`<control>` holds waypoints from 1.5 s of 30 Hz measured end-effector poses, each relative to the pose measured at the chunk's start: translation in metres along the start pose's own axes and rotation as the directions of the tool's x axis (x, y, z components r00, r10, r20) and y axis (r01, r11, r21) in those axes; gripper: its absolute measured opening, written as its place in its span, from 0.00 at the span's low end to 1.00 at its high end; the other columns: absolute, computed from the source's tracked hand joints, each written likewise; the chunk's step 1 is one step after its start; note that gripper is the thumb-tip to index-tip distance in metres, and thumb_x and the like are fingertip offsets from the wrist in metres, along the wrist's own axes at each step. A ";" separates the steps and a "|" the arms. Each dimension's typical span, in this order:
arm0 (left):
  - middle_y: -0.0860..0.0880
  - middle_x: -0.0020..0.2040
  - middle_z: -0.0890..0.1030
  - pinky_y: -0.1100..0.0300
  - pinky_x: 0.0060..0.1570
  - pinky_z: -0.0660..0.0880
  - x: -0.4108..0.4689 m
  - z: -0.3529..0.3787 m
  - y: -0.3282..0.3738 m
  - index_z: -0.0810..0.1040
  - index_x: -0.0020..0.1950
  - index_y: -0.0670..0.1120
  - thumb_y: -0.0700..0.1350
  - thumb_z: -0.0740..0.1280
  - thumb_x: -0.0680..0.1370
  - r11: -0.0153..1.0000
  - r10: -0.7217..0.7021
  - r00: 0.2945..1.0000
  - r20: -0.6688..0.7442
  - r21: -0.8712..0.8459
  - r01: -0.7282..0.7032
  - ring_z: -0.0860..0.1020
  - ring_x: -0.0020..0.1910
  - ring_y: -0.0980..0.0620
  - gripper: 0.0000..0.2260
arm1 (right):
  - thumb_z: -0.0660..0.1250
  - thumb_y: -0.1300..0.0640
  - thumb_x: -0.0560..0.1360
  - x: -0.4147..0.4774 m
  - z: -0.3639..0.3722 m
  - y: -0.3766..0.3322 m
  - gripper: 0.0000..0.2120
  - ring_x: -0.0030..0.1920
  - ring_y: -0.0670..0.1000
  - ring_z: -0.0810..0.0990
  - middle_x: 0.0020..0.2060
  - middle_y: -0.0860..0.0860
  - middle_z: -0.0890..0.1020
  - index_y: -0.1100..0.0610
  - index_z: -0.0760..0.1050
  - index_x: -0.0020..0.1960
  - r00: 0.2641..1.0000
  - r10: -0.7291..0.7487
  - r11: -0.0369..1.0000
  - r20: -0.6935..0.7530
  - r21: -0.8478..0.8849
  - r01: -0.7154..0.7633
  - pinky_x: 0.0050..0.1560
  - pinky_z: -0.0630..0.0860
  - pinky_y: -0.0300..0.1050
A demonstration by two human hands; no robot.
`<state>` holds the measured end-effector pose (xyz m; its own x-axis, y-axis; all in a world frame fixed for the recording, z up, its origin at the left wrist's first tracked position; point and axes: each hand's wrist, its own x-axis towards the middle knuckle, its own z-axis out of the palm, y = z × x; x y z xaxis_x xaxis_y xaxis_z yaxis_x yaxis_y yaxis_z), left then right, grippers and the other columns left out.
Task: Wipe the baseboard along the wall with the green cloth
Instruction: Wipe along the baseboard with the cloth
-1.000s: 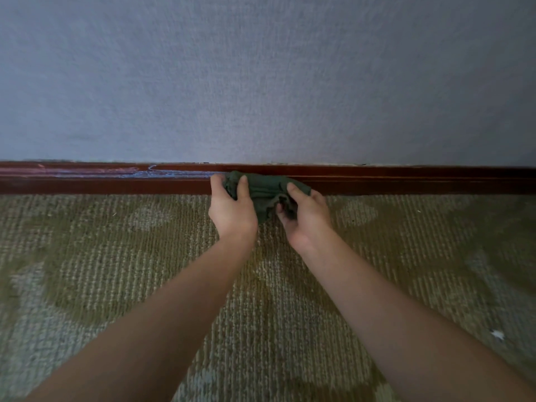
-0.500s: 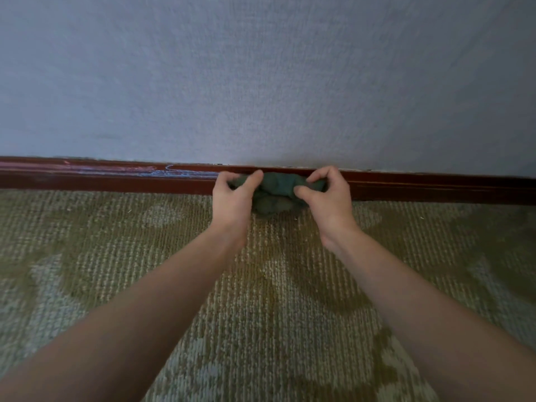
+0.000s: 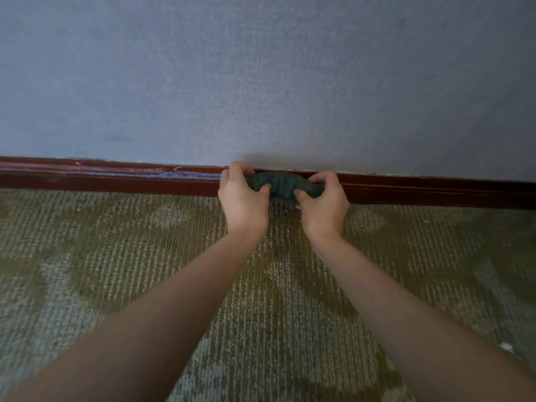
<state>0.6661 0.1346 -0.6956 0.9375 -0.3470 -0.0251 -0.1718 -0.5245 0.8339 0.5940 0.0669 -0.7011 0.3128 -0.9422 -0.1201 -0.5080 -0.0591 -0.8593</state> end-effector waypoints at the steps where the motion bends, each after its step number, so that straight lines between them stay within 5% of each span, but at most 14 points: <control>1: 0.44 0.52 0.75 0.71 0.41 0.64 -0.001 0.004 0.001 0.73 0.50 0.42 0.36 0.72 0.71 0.999 -0.045 0.999 -0.030 -0.022 0.044 0.70 0.45 0.53 0.11 | 0.70 0.66 0.71 0.000 0.001 -0.001 0.11 0.47 0.49 0.75 0.50 0.56 0.77 0.56 0.71 0.46 0.999 -0.012 1.000 -0.033 -0.019 0.012 0.47 0.71 0.35; 5: 0.44 0.47 0.77 0.59 0.44 0.72 0.001 0.010 -0.001 0.70 0.42 0.46 0.37 0.72 0.71 0.947 -0.291 0.954 -0.077 -0.167 0.275 0.75 0.45 0.49 0.11 | 0.71 0.68 0.68 -0.002 0.009 -0.006 0.12 0.45 0.47 0.70 0.50 0.57 0.76 0.61 0.74 0.49 0.993 -0.022 0.999 -0.115 -0.040 0.018 0.43 0.60 0.27; 9: 0.53 0.35 0.73 0.61 0.37 0.70 0.007 0.003 -0.007 0.68 0.37 0.49 0.39 0.74 0.70 0.927 -0.346 0.933 -0.100 -0.190 0.323 0.74 0.36 0.53 0.14 | 0.72 0.66 0.67 -0.009 0.021 -0.009 0.12 0.43 0.46 0.69 0.49 0.57 0.75 0.62 0.74 0.49 0.993 -0.037 0.999 -0.116 -0.042 0.032 0.42 0.59 0.26; 12: 0.50 0.36 0.75 0.60 0.34 0.72 0.007 0.007 -0.007 0.67 0.35 0.49 0.38 0.73 0.70 0.920 -0.368 0.919 -0.140 -0.194 0.339 0.74 0.33 0.54 0.15 | 0.73 0.63 0.66 -0.009 0.020 -0.007 0.12 0.42 0.46 0.69 0.47 0.57 0.76 0.62 0.76 0.48 0.994 -0.054 0.997 -0.099 -0.059 0.049 0.40 0.59 0.28; 17: 0.42 0.43 0.77 0.51 0.45 0.75 -0.002 0.021 -0.002 0.69 0.37 0.45 0.37 0.71 0.72 0.955 -0.283 0.954 -0.100 -0.117 0.272 0.76 0.43 0.46 0.11 | 0.75 0.63 0.66 -0.004 0.000 0.003 0.08 0.41 0.49 0.75 0.42 0.56 0.80 0.60 0.77 0.42 0.995 -0.044 0.998 -0.093 -0.050 0.039 0.39 0.64 0.33; 26: 0.53 0.34 0.73 0.62 0.37 0.71 0.019 -0.016 -0.024 0.72 0.40 0.45 0.38 0.73 0.71 0.970 -0.241 0.959 -0.146 -0.045 0.237 0.73 0.34 0.54 0.09 | 0.73 0.62 0.68 -0.007 0.041 -0.012 0.10 0.42 0.50 0.77 0.42 0.54 0.80 0.55 0.72 0.38 0.997 0.062 0.998 -0.044 0.008 -0.062 0.38 0.67 0.34; 30: 0.45 0.42 0.77 0.66 0.38 0.64 0.019 -0.013 -0.025 0.72 0.40 0.44 0.38 0.72 0.71 0.982 -0.181 0.969 -0.171 0.024 0.188 0.73 0.41 0.50 0.09 | 0.74 0.62 0.68 -0.006 0.041 -0.013 0.10 0.40 0.49 0.77 0.39 0.53 0.80 0.55 0.73 0.37 0.996 0.074 0.997 -0.046 0.032 -0.073 0.38 0.68 0.36; 36: 0.47 0.38 0.76 0.66 0.34 0.61 0.014 -0.004 -0.019 0.72 0.37 0.43 0.38 0.73 0.70 0.996 -0.089 0.994 -0.067 -0.003 0.089 0.72 0.38 0.51 0.10 | 0.74 0.64 0.67 -0.002 0.023 -0.004 0.08 0.39 0.49 0.78 0.36 0.51 0.80 0.56 0.76 0.39 0.973 0.205 0.963 -0.103 0.200 -0.182 0.39 0.74 0.39; 42: 0.54 0.31 0.73 0.60 0.33 0.73 0.025 -0.019 -0.029 0.72 0.35 0.47 0.40 0.74 0.70 0.967 -0.244 0.964 -0.105 -0.096 0.235 0.72 0.30 0.55 0.11 | 0.74 0.63 0.67 -0.007 0.048 -0.016 0.14 0.35 0.47 0.76 0.36 0.50 0.78 0.52 0.70 0.33 0.965 0.243 0.949 -0.099 0.229 -0.215 0.30 0.69 0.33; 45: 0.54 0.31 0.71 0.64 0.31 0.67 0.022 -0.014 -0.023 0.72 0.37 0.45 0.39 0.73 0.71 0.967 -0.254 0.953 -0.164 -0.071 0.246 0.70 0.29 0.58 0.10 | 0.75 0.63 0.66 -0.005 0.047 -0.016 0.16 0.34 0.48 0.76 0.33 0.49 0.78 0.51 0.69 0.31 0.967 0.242 0.947 -0.073 0.236 -0.219 0.32 0.72 0.37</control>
<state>0.6951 0.1502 -0.7079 0.9869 -0.0698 -0.1454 0.0857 -0.5368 0.8394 0.6385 0.0879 -0.7097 0.1207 -0.9501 -0.2877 -0.3602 0.2282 -0.9045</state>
